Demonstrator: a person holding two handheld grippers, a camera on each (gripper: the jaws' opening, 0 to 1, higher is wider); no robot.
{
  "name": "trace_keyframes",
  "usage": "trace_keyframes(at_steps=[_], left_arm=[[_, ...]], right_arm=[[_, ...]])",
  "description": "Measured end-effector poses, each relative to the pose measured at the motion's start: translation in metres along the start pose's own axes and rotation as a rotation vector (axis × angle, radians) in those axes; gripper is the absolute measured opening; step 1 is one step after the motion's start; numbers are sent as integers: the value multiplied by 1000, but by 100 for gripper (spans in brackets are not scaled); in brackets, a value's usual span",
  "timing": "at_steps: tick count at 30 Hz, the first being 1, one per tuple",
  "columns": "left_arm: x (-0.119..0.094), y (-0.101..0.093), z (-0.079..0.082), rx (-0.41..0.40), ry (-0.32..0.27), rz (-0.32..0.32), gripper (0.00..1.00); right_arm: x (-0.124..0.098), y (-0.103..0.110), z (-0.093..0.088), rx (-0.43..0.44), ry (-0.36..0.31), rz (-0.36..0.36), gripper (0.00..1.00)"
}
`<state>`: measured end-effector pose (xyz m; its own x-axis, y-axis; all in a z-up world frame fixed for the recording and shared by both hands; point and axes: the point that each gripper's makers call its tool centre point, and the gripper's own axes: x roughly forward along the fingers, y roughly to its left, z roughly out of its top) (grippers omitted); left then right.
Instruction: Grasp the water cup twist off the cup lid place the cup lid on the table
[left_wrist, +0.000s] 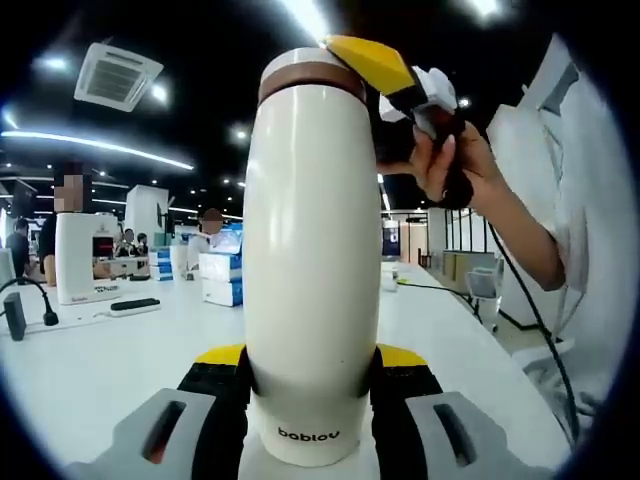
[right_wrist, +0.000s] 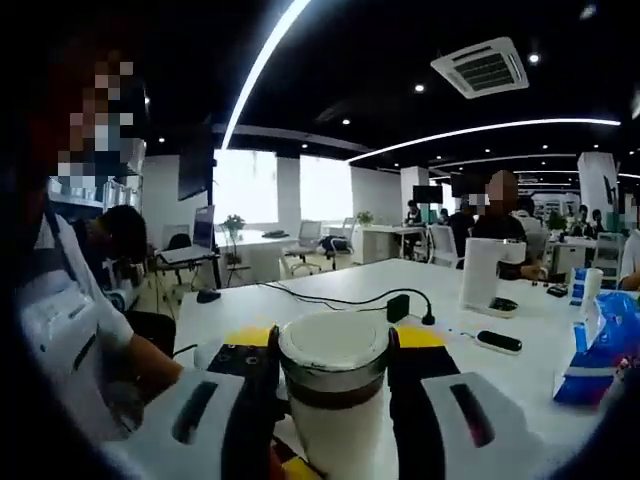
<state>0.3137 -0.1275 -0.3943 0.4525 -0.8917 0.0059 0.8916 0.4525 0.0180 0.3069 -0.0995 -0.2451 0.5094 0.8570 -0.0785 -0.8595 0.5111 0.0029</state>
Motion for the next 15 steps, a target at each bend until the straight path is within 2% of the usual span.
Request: trace_keyframes(at_steps=[15], left_arm=[[0, 0, 0, 0, 0, 1, 48]], right_arm=[[2, 5, -1, -19, 41, 191, 45]])
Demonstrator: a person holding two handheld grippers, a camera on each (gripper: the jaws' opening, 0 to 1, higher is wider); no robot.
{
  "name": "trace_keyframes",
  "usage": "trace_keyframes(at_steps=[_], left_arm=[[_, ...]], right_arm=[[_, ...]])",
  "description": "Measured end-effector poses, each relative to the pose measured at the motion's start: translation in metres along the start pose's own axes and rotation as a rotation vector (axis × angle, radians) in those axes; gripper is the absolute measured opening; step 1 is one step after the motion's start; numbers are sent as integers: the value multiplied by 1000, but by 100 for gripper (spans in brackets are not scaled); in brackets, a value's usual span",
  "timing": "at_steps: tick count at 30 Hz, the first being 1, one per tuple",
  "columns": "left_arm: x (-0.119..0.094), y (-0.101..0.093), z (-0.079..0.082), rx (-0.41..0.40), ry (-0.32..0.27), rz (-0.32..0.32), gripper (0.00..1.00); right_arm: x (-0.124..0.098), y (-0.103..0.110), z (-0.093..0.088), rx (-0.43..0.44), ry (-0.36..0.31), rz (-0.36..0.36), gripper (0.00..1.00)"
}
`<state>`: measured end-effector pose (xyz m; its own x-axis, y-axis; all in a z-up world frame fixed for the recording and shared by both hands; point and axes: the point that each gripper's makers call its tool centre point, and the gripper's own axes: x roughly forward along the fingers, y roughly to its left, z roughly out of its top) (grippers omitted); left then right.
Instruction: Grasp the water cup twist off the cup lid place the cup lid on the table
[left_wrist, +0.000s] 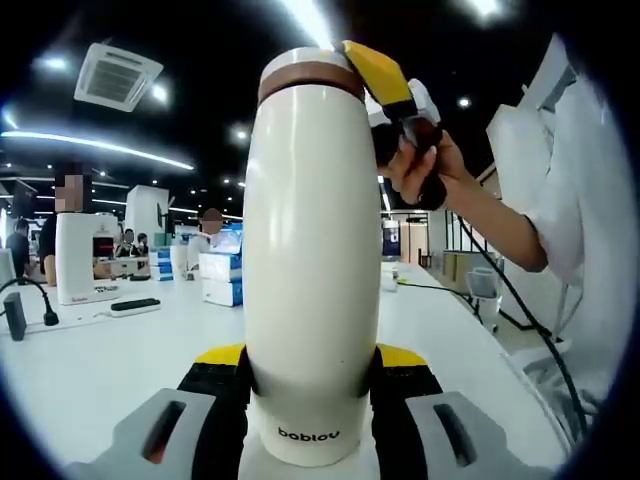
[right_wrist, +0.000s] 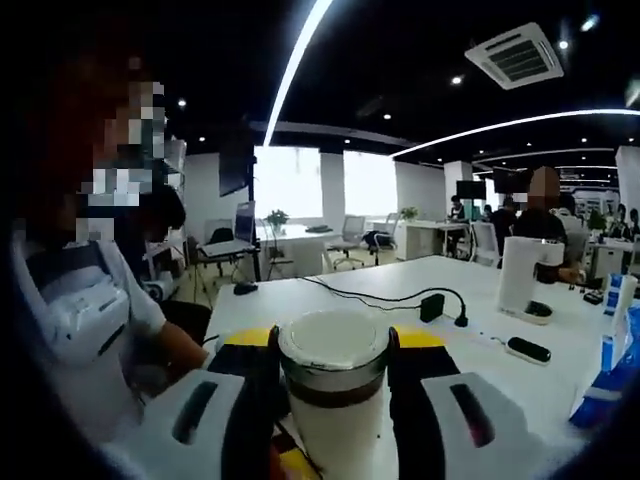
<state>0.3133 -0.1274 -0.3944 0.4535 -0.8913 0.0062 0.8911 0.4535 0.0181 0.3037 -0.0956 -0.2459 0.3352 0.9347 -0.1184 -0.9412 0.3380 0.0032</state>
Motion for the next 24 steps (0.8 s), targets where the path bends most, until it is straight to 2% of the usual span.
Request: trace_keyframes(at_steps=[6, 10, 13, 14, 18, 24], left_arm=[[0, 1, 0, 0, 0, 0, 48], [0, 2, 0, 0, 1, -1, 48], [0, 2, 0, 1, 1, 0, 48], [0, 2, 0, 1, 1, -1, 48], [0, 2, 0, 0, 1, 0, 48], [-1, 2, 0, -3, 0, 1, 48]], right_arm=[[0, 2, -1, -17, 29, 111, 45], [1, 4, -1, -45, 59, 209, 45], [0, 7, -1, -84, 59, 278, 45], [0, 6, -1, -74, 57, 295, 45], [2, 6, 0, -42, 34, 345, 45], [2, 10, 0, -53, 24, 345, 45]])
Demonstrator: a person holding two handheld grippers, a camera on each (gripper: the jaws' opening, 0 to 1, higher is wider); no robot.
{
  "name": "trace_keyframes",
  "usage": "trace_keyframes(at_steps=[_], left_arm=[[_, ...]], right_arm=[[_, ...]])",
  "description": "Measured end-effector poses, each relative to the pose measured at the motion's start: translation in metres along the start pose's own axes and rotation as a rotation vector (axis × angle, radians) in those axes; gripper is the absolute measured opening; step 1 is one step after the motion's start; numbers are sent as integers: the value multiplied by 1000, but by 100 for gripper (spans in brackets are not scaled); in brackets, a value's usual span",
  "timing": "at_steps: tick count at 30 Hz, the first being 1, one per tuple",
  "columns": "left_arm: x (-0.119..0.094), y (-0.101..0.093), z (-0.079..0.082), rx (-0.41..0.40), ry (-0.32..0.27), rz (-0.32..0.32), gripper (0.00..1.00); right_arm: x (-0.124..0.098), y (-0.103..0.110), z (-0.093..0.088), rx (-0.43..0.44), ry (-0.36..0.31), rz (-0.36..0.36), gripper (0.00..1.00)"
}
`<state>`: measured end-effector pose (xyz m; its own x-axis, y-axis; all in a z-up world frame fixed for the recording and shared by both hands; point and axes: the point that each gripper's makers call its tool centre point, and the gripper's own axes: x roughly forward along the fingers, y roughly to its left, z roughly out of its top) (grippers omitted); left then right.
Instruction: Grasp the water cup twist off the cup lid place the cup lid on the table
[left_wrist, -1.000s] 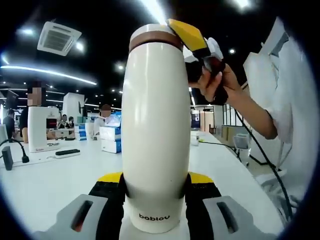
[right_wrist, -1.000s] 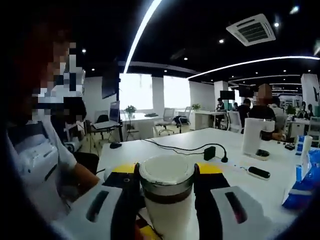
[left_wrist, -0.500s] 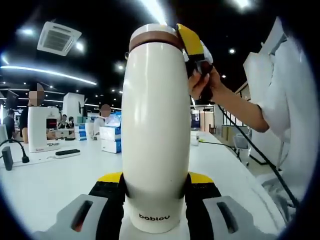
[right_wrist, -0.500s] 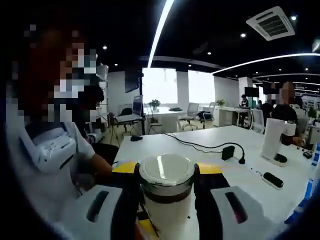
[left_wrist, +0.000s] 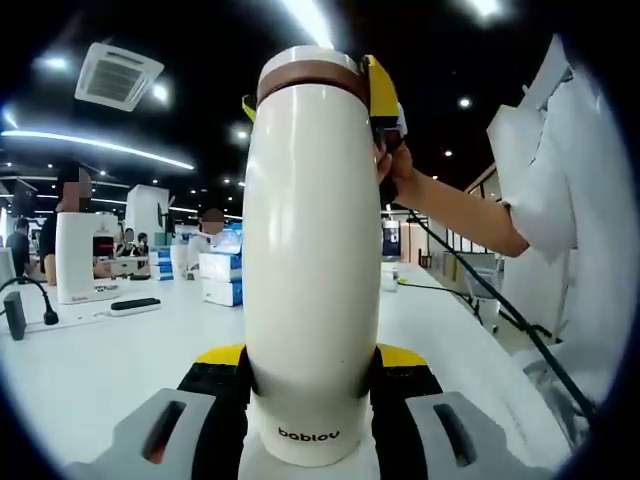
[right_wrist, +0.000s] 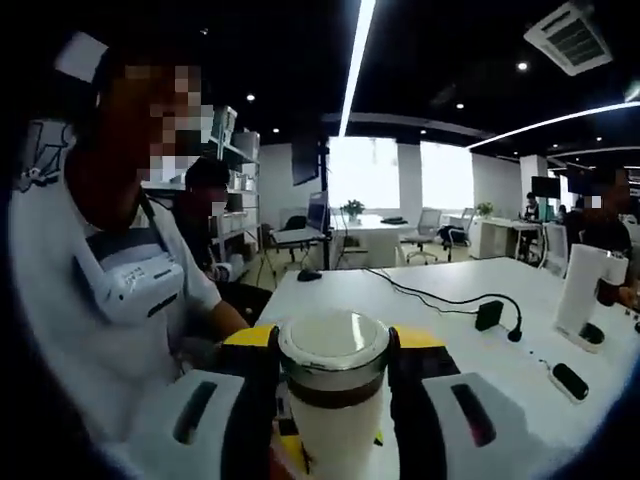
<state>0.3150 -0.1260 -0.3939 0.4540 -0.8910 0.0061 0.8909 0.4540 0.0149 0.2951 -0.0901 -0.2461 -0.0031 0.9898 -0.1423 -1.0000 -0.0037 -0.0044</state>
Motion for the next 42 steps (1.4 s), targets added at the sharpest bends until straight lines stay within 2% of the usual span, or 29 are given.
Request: trace_keyframes(at_steps=[7, 10, 11, 12, 14, 16, 18, 20, 21, 25, 26, 28, 29, 31, 33, 36, 37, 40, 42], left_arm=[[0, -1, 0, 2, 1, -1, 48], [0, -1, -1, 3, 1, 0, 48], [0, -2, -1, 3, 1, 0, 48], [0, -2, -1, 4, 1, 0, 48], [0, -2, -1, 4, 1, 0, 48], [0, -3, -1, 4, 1, 0, 48], [0, -3, -1, 4, 0, -2, 48], [0, -4, -1, 4, 0, -2, 48], [0, -3, -1, 4, 0, -2, 48], [-1, -3, -1, 4, 0, -2, 48], [-1, -4, -1, 4, 1, -1, 48], [-1, -4, -1, 3, 1, -1, 48], [-1, -4, -1, 3, 1, -1, 48], [-1, -4, -1, 2, 1, -1, 48], [-1, -4, -1, 2, 1, -1, 48], [-1, -4, -1, 2, 1, -1, 48], [-1, -4, -1, 2, 1, -2, 48], [-1, -3, -1, 2, 1, -2, 48], [-1, -3, -1, 2, 1, -2, 48]], right_arm=[[-3, -1, -2, 46, -4, -57, 48], [-5, -2, 0, 52, -9, -86, 61], [-9, -8, 4, 63, -14, -162, 66], [-11, -11, 5, 60, -14, -191, 72], [-17, -14, 7, 49, -7, -264, 75], [-26, -17, 9, 44, 10, -382, 75], [-33, -14, 15, 48, -18, -475, 80], [-36, -5, 20, 37, -49, -513, 86], [-38, 5, 26, 38, -88, -541, 85], [-50, 18, 36, 7, -159, -645, 86], [-54, 23, 35, -12, -170, -689, 87], [-57, 30, 27, -3, -143, -746, 93], [-58, 34, 24, -23, -131, -771, 92], [-56, 42, 19, 12, -139, -792, 89], [-51, 49, 13, 20, -137, -807, 89], [-51, 50, 7, 28, -133, -872, 88], [-50, 52, 4, 40, -155, -905, 87], [-44, 54, -2, 59, -171, -922, 85], [-44, 53, 2, 1, -200, -966, 82]])
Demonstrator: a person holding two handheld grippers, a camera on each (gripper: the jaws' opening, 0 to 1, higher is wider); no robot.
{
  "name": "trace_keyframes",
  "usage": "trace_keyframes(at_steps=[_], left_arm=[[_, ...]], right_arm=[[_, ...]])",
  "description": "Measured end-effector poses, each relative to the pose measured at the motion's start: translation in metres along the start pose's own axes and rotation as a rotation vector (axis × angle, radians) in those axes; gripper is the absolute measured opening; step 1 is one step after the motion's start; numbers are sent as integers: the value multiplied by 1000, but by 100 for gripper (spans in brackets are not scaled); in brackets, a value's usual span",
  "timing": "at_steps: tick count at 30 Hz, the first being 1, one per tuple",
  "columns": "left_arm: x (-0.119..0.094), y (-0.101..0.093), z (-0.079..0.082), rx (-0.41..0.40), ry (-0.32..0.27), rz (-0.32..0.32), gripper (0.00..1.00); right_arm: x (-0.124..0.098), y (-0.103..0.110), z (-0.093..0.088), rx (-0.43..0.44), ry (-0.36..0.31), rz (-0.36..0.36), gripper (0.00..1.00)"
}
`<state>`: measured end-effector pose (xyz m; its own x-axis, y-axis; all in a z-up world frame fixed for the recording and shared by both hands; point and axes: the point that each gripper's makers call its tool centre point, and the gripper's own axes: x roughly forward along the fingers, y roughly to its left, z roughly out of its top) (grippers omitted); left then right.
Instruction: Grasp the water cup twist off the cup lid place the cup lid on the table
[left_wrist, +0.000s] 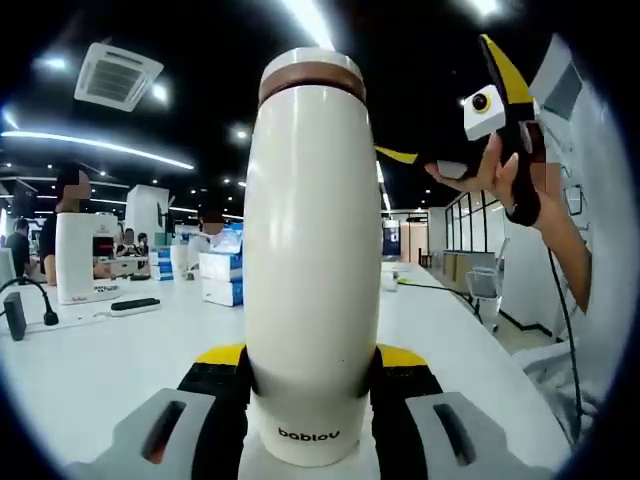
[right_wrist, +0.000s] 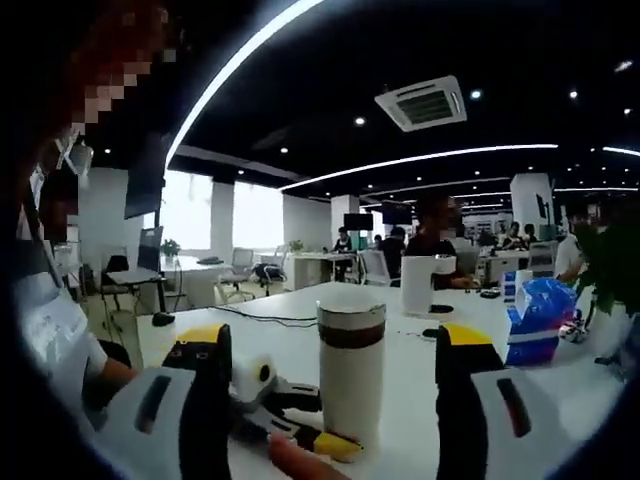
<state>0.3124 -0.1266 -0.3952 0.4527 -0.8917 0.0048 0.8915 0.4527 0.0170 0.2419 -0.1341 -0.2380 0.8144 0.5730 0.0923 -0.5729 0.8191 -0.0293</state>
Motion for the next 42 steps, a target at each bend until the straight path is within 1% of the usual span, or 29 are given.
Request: trace_keyframes(at_steps=[1, 3, 4, 6, 8, 11, 12, 15, 18, 19, 20, 21, 22, 27, 34, 42], left_arm=[[0, 0, 0, -1, 0, 0, 48], [0, 0, 0, -1, 0, 0, 48], [0, 1, 0, -1, 0, 0, 48], [0, 1, 0, 0, 0, 0, 48], [1, 1, 0, 0, 0, 1, 48], [1, 1, 1, 0, 1, 1, 48], [1, 1, 1, 0, 0, 1, 48], [1, 2, 1, 0, 0, 1, 48], [1, 2, 1, 1, 0, 1, 48], [2, 3, 1, 1, 0, 1, 48], [2, 3, 1, 1, 0, 1, 48], [2, 3, 1, 1, 1, 1, 48], [2, 3, 1, 1, 1, 1, 48], [2, 3, 1, 1, 1, 0, 48], [1, 3, 1, 1, 1, 0, 48], [1, 3, 1, 2, 1, 0, 48]], right_arm=[[0, 1, -2, -4, 6, -6, 83], [1, 2, -4, -16, 26, -12, 80], [2, 1, -3, -37, 21, -29, 80], [3, 0, -4, -49, 28, -35, 80], [8, -2, -4, -76, 30, -50, 80], [15, -2, -7, -95, 42, -55, 81], [17, -3, -9, -112, 55, -58, 81], [24, -4, -11, -120, 61, -57, 81], [33, -10, -10, -99, 60, -62, 82], [37, -14, -12, -86, 76, -74, 82], [38, -15, -12, -78, 70, -72, 83], [40, -14, -10, -44, 53, -60, 84], [42, -15, -12, 2, 60, -58, 84], [48, -20, -14, 20, 55, -68, 86], [56, -19, -15, 40, 60, -64, 86], [59, -16, -14, 20, 63, -63, 83]])
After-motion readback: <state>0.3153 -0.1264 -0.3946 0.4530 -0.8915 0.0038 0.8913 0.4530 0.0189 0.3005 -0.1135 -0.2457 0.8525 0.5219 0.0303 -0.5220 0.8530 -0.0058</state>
